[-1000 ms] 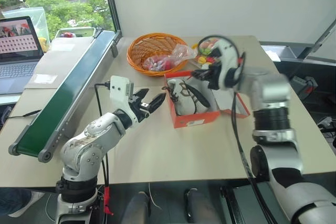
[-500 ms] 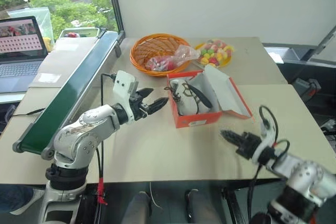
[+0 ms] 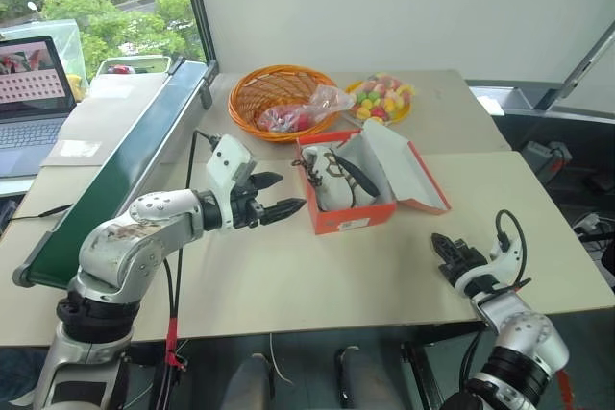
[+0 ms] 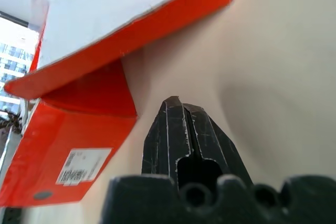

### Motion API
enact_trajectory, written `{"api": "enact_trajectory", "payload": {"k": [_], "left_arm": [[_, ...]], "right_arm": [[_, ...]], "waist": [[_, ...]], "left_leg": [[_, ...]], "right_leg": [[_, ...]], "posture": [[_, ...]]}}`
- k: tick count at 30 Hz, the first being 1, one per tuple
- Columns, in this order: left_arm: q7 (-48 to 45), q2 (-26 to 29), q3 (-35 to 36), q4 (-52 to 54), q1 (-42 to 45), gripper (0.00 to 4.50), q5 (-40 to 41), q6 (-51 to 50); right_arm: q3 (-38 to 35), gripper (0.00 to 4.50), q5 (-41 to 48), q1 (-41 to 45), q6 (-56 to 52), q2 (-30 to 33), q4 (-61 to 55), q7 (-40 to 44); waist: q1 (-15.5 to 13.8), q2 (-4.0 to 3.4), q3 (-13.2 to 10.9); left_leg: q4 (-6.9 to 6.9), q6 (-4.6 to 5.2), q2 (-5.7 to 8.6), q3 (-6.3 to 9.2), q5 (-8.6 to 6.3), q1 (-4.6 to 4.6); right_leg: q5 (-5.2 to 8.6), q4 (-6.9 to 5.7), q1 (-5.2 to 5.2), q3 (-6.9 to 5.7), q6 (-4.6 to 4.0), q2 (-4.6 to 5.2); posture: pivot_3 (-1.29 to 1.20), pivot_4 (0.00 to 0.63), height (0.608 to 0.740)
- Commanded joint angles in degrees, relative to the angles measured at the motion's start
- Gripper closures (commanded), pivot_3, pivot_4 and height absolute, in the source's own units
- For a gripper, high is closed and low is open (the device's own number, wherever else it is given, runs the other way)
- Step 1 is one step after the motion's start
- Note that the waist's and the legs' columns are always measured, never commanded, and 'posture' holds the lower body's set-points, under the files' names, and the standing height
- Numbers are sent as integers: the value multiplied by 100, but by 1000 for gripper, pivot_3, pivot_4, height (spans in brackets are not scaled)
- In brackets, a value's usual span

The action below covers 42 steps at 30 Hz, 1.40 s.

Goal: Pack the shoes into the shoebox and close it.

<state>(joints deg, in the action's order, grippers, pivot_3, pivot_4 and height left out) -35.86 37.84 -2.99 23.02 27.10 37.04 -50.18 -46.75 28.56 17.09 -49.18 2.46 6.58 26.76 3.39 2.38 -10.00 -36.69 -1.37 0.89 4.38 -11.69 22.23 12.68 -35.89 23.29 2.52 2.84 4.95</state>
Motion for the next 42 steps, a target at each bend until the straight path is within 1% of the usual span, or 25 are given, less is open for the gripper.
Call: {"api": "enact_trajectory", "payload": {"k": [1,4,9,13,16,22,24,26,27,28,30,33,34,35,37,40,42], "left_arm": [[-235,297,-62,335,-2,808,-208,135],[-399,481,-97,402,-74,808,-291,157],[-474,517,-42,373,-5,808,-359,113],[-477,522,21,436,-2,808,-342,50],[-434,512,32,504,-72,808,-365,53],[-304,414,48,631,-154,808,-336,4],[-279,406,43,669,-193,808,-342,7],[-243,397,52,707,-248,808,-359,28],[-212,380,50,714,-268,808,-390,60],[-183,359,42,709,-273,808,-411,70],[-158,321,14,700,-268,808,-428,74],[-158,268,-32,693,-259,808,-458,83],[-160,239,-50,678,-249,808,-472,97],[-163,218,-60,668,-242,808,-484,106],[-160,172,-92,639,-222,808,-530,128],[-186,147,-153,649,-201,808,-630,162],[-180,114,-188,670,-184,808,-660,153]], "right_arm": [[573,4481,40,132,519,89,804,216],[802,4481,74,310,772,193,1226,250],[1071,4481,94,667,1253,288,1884,321],[1508,4481,-234,884,1773,402,2151,203],[2197,4481,-773,935,2092,557,2170,116],[2493,4481,-1022,1246,2833,730,2653,-69],[2474,4481,-1054,1340,3228,754,2711,-194],[2458,4481,-1372,1445,3902,838,2746,-843],[2463,4481,-1477,1487,4207,859,2712,-1038],[2487,4481,-1554,1521,4424,870,2654,-1179],[2543,4481,-1537,1585,4671,843,2515,-1199],[2696,4481,-1496,1685,4911,815,2232,-1121],[2943,4481,-1614,1720,5000,856,1975,-947],[3124,4481,-1699,1738,5058,890,1796,-825],[3579,4481,-1916,1714,5142,980,1384,-494],[4056,4481,-1645,1580,4754,1020,672,174],[4410,4481,-1252,1437,4111,1073,24,768]], "waist": [[51,3,1],[108,5,2],[116,11,2],[150,11,1],[175,10,1],[192,7,-2],[184,2,-5],[157,-21,-20],[140,-32,-27],[111,-45,-35],[60,-62,-45],[55,-62,-45],[57,-62,-45],[60,-64,-46],[73,-65,-47],[68,-66,-47],[57,-66,-47]], "left_leg": [[0,0,-1,0,-1,-25],[1,-3,-19,-5,-3,-56],[1,-27,-79,-8,-20,-67],[6,-23,-94,-8,-23,-71],[6,-23,-97,-12,-23,-69],[6,-23,-96,-19,-23,-35],[6,-23,-95,-19,-23,-33],[6,-23,-90,-18,-23,-25],[6,-23,-84,-18,-23,-21],[6,-23,-83,-18,-23,-16],[6,-23,-80,-20,-23,-1],[6,-23,-79,-23,-23,20],[6,-23,-78,-30,-23,29],[7,-23,-78,-35,-23,39],[7,-22,-79,-39,-23,45],[8,-18,-83,-46,-26,41],[8,-18,-83,-46,-26,41]], "right_leg": [[1,6,-28,0,3,0],[7,14,-59,0,-2,-11],[6,22,-65,4,-18,-74],[7,12,-59,10,-29,-93],[7,11,-53,16,-30,-96],[3,1,-12,28,-35,-98],[3,1,-11,28,-35,-98],[3,2,-5,29,-35,-94],[3,1,-1,29,-35,-90],[3,2,5,29,-35,-88],[3,-1,23,33,-35,-86],[0,-13,54,40,-40,-87],[-3,-20,72,49,-46,-87],[-19,-23,86,57,-72,-87],[-25,-23,95,61,-81,-89],[-24,-22,95,68,-80,-94],[-25,-23,95,68,-80,-94]], "posture": [[0,150,740],[0,150,740],[0,150,740],[0,150,740],[0,150,740],[0,150,740],[0,150,740],[0,150,740],[0,150,740],[0,150,740],[0,150,740],[0,150,740],[0,150,740],[0,150,740],[0,150,740],[0,150,740],[0,150,740]]}}
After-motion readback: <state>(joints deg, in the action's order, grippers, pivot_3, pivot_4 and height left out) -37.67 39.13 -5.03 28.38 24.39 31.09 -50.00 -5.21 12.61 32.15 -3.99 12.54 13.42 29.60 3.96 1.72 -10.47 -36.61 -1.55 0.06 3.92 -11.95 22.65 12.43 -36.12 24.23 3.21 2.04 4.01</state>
